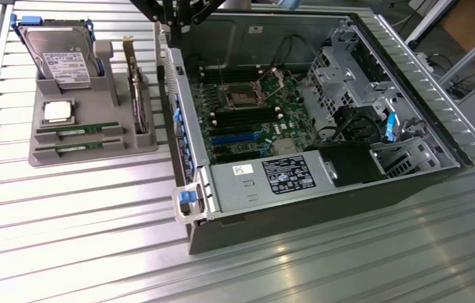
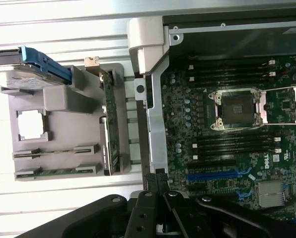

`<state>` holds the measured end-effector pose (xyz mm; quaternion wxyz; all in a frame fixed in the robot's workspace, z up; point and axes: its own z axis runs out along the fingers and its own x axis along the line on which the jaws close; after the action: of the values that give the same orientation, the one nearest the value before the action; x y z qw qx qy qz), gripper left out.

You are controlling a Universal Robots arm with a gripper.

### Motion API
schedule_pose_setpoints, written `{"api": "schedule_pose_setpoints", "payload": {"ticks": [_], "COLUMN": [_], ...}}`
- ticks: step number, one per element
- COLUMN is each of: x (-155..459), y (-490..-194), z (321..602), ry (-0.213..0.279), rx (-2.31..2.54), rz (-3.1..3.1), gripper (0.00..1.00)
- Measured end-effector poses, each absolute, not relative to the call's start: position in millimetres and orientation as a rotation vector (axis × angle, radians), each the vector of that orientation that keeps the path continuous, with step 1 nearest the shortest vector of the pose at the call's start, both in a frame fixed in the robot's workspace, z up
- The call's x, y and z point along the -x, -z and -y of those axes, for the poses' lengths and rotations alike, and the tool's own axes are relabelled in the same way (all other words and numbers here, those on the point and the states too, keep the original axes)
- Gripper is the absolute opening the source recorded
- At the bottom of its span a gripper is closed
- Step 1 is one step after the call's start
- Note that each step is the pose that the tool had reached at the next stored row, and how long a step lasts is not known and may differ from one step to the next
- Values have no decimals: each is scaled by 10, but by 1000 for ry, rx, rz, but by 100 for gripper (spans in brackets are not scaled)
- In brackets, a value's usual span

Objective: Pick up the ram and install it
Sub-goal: 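Reach for the ram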

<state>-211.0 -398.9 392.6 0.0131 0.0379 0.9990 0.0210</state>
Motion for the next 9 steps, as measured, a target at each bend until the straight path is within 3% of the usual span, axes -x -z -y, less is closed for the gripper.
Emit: {"api": "schedule_pose_setpoints", "payload": {"ticks": [9], "x": [2169], "y": [-3926], "z": [3989], "ry": [-65], "rx": [-118], "rz": [-3112], "gripper": [10]}}
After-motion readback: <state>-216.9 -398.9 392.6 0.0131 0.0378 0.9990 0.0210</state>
